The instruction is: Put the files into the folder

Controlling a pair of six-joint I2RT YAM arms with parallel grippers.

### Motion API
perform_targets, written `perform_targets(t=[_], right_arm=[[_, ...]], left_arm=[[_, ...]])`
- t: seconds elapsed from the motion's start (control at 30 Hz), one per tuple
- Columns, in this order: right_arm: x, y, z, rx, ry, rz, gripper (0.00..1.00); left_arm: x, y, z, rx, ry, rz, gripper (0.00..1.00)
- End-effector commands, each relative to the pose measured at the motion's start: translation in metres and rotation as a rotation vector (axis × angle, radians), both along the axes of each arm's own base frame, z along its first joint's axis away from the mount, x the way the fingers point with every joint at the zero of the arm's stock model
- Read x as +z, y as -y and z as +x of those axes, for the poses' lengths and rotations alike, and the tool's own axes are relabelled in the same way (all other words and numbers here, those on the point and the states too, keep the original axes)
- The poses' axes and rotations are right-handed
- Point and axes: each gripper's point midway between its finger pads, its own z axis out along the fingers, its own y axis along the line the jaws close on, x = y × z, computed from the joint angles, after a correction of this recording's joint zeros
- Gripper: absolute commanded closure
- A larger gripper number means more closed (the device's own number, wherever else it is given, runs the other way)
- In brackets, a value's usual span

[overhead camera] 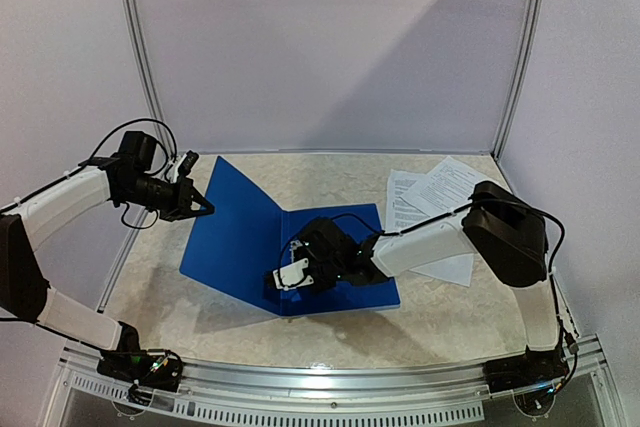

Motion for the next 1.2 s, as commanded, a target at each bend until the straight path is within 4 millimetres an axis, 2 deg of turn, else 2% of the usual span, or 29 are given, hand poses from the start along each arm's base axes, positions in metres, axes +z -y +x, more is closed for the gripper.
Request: perform_targets(t=[0.0,0.17,0.4,0.63,0.73,1.07,1.17], right_arm=[[-0.092,0.064,-0.026,-0.026,-0.14,-0.292,1.0],[-0.107,0.071,-0.029,-0.043,-0.162,-0.328,1.0],[-0.115,0.087,-0.039,-0.054,-0.184,-0.378,1.0],[-0.124,0.075,-0.064,-0.059,-0.189,-0.345,1.0],[-0.126,0.077,-0.07,-0.091,-0.202,-0.316,1.0],[-0.152,0.108,-0.081,-0.15,-0.246,-0.379,1.0],[-0.155,0.109,-0.09,-0.142,-0.248,-0.388,1.0]], left_arm=[[0.007,-0.002,-0.001,-0.011,0.034,0.003,1.0],[0.007,-0.003,-0.002,-0.011,0.035,0.005,1.0],[0.007,-0.003,-0.001,-0.01,0.037,0.006,1.0],[0.012,0.0,-0.005,-0.037,0.041,-0.016,1.0],[0.013,-0.001,-0.007,-0.041,0.04,-0.013,1.0],[0.01,-0.009,-0.004,-0.022,0.056,0.033,1.0],[0.01,-0.01,-0.003,-0.02,0.058,0.036,1.0]])
